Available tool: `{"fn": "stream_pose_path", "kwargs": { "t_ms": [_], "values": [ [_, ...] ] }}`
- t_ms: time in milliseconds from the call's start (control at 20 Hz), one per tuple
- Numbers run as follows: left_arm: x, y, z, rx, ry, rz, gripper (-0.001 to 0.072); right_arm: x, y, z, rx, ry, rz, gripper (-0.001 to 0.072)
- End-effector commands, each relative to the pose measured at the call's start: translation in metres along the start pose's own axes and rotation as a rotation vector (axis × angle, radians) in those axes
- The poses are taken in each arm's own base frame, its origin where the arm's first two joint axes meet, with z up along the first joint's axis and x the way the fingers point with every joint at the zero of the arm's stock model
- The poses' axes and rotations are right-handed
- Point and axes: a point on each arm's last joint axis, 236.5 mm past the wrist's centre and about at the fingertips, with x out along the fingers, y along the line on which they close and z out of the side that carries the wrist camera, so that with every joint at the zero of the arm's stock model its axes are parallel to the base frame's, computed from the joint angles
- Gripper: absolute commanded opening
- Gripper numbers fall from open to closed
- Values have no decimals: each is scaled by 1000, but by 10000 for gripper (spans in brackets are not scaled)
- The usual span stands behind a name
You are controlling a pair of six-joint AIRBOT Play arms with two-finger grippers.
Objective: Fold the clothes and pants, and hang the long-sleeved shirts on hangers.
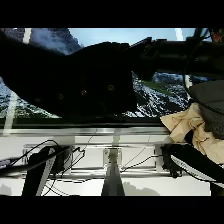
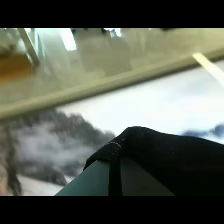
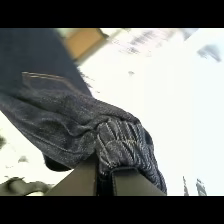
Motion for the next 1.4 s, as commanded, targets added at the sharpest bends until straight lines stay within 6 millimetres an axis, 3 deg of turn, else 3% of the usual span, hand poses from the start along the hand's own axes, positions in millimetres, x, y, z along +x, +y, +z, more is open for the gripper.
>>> {"fn": "stream_pose_path", "kwargs": {
  "t_ms": [0,100,250,300,400,550,650,800,950,1100,1150,1200,1250,1350],
  "values": [
    [72,4,-95,-198,210,-101,15,43,-72,-26,58,62,-184,37],
    [129,-2,-156,-293,321,-154,14,81,-121,-44,72,93,-266,38],
    [197,-18,-210,-344,410,-190,15,128,-195,-63,120,97,-363,38],
    [210,-28,-223,-349,438,-209,15,134,-218,-71,148,102,-392,38],
    [217,-50,-242,-360,506,-270,14,130,-265,-90,215,145,-454,38],
    [194,-99,-262,-403,663,-426,15,89,-317,-123,305,266,-536,38],
    [166,-142,-279,-444,822,-556,14,54,-336,-150,325,394,-564,38],
    [133,-208,-316,-525,1044,-644,15,16,-347,-196,305,613,-522,37],
    [114,-270,-346,-480,1098,-701,16,-7,-365,-223,328,710,-533,38],
    [94,-311,-349,-438,1126,-775,43,-23,-369,-242,391,779,-526,50],
    [90,-317,-350,-418,1131,-792,176,-31,-365,-251,403,827,-516,188],
    [87,-321,-349,-408,1133,-801,351,-38,-358,-260,413,888,-498,432],
    [86,-322,-350,-402,1134,-803,462,-44,-352,-268,429,935,-484,533],
    [89,-313,-357,-366,1140,-779,471,-46,-347,-269,435,953,-470,550]
  ]
}}
